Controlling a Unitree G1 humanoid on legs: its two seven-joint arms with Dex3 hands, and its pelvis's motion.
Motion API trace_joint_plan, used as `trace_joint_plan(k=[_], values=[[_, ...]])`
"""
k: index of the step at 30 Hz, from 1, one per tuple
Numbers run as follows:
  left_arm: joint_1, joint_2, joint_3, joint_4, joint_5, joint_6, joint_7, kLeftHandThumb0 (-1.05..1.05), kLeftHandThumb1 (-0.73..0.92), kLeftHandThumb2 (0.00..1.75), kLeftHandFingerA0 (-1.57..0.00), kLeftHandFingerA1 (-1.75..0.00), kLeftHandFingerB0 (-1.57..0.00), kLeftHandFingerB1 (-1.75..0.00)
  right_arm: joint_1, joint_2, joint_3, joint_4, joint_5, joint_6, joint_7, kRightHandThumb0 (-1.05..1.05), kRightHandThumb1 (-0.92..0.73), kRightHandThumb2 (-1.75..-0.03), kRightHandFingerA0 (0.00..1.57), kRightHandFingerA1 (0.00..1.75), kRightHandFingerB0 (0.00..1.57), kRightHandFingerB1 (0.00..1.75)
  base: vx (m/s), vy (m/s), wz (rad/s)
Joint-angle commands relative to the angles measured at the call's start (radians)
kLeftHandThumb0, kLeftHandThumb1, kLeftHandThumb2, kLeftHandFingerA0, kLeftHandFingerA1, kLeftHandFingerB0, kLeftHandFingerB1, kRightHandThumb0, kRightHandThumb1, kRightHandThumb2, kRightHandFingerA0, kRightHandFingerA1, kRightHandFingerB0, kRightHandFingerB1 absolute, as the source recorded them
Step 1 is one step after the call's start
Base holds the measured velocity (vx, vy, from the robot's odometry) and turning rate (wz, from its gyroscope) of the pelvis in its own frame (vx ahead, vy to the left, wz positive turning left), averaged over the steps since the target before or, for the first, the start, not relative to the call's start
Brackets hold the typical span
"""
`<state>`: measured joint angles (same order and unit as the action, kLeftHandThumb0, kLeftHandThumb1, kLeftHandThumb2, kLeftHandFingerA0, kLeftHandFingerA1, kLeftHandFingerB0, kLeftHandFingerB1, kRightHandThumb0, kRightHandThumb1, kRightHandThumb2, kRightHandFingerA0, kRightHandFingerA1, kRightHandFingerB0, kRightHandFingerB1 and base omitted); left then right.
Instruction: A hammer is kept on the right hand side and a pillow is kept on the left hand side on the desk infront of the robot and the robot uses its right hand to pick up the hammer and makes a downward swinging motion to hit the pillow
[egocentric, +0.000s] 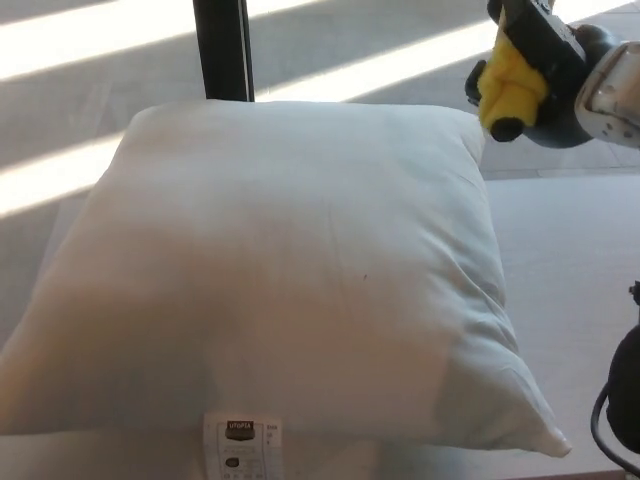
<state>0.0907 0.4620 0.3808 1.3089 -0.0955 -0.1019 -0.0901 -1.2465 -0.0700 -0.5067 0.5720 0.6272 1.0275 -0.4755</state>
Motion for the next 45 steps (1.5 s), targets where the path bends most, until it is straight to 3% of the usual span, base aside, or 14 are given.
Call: trace_joint_plan(k=[1,10,11,12,16,30,32,36,38,40,41,42,44,45], values=[[0.011,0.015,0.007,-0.002,-0.011,-0.019,0.002,-0.64,0.64,0.60,-0.83,-0.65,-0.75,-0.50,0.026,-0.034,0.030,0.009,-0.041,-0.059,0.070,-0.37,-0.86,-0.83,1.08,1.75,0.75,1.74,0.00,0.000,0.00],[0.018,0.023,0.022,-0.006,-0.026,-0.015,-0.004,-0.64,0.64,0.60,-0.81,-0.61,-0.73,-0.50,0.176,-0.092,0.146,0.026,-0.105,-0.087,0.203,-0.42,-0.92,-0.79,1.06,1.75,0.64,1.75,0.00,0.000,0.00],[0.024,0.022,0.023,-0.008,-0.025,-0.021,-0.011,-0.64,0.65,0.60,-0.81,-0.64,-0.73,-0.50,0.202,-0.094,0.160,0.019,-0.113,-0.098,0.217,-0.44,-0.92,-0.76,1.02,1.75,0.66,1.66,0.00,0.000,0.00],[0.024,0.023,0.021,-0.009,-0.022,-0.020,-0.012,-0.62,0.66,0.60,-0.81,-0.65,-0.74,-0.51,0.239,-0.100,0.169,0.021,-0.121,-0.104,0.230,-0.41,-0.92,-0.79,1.06,1.75,0.65,1.75,0.00,0.000,0.00],[0.028,0.021,0.029,-0.010,-0.024,-0.021,-0.010,-0.63,0.66,0.60,-0.81,-0.65,-0.72,-0.51,0.291,-0.093,0.145,0.041,-0.127,-0.108,0.202,-0.38,-0.88,-0.80,1.09,1.75,0.76,1.75,0.00,0.000,0.00],[0.033,0.017,0.052,-0.014,-0.033,-0.021,-0.012,-0.61,0.66,0.60,-0.82,-0.67,-0.70,-0.50,0.308,-0.130,0.143,0.183,-0.208,-0.228,0.257,-0.41,-0.92,-0.78,1.10,1.75,0.81,1.75,0.00,0.000,0.00],[0.037,0.020,0.047,-0.014,-0.025,-0.023,-0.012,-0.63,0.68,0.61,-0.76,-0.60,-0.65,-0.48,0.299,-0.129,0.142,0.201,-0.216,-0.240,0.254,-0.41,-0.92,-0.76,1.11,1.75,0.80,1.75,0.00,0.000,0.00],[0.034,0.021,0.049,-0.012,-0.027,-0.014,-0.011,-0.61,0.67,0.60,-0.81,-0.61,-0.69,-0.49,0.293,-0.142,0.160,0.233,-0.251,-0.271,0.255,-0.41,-0.92,-0.75,1.04,1.75,0.77,1.71,0.00,0.000,0.00],[0.034,0.023,0.050,-0.009,-0.028,-0.016,-0.018,-0.62,0.67,0.60,-0.81,-0.62,-0.69,-0.49,0.293,-0.146,0.167,0.238,-0.260,-0.273,0.258,-0.38,-0.92,-0.74,1.09,1.75,0.74,1.75,0.00,0.000,0.00],[0.038,0.024,0.054,-0.011,-0.030,-0.021,-0.019,-0.61,0.68,0.60,-0.80,-0.60,-0.70,-0.50,0.304,-0.158,0.261,0.254,-0.323,-0.313,0.318,-0.34,-0.88,-0.83,1.04,1.75,0.74,1.75,0.00,0.000,0.00],[0.042,0.022,0.052,-0.013,-0.027,-0.025,-0.007,-0.62,0.67,0.60,-0.80,-0.58,-0.70,-0.49,0.324,-0.179,0.397,0.263,-0.428,-0.342,0.350,-0.28,-0.70,-0.99,1.02,1.75,0.78,1.74,0.00,0.000,0.00],[0.044,0.022,0.054,-0.013,-0.028,-0.026,-0.007,-0.62,0.67,0.60,-0.78,-0.58,-0.68,-0.48,0.328,-0.189,0.461,0.274,-0.472,-0.345,0.358,-0.30,-0.67,-1.03,1.00,1.75,0.82,1.64,0.00,0.000,0.00],[0.048,0.022,0.050,-0.014,-0.024,-0.033,-0.006,-0.62,0.68,0.60,-0.79,-0.59,-0.68,-0.48,0.333,-0.199,0.523,0.305,-0.510,-0.372,0.365,-0.28,-0.60,-1.10,1.00,1.75,0.84,1.62,0.00,0.000,0.00],[0.046,0.023,0.051,-0.012,-0.024,-0.027,-0.002,-0.60,0.68,0.61,-0.80,-0.60,-0.66,-0.48,0.333,-0.201,0.560,0.323,-0.537,-0.379,0.353,-0.27,-0.63,-0.99,0.95,1.75,0.72,1.49,0.00,0.000,0.00]])
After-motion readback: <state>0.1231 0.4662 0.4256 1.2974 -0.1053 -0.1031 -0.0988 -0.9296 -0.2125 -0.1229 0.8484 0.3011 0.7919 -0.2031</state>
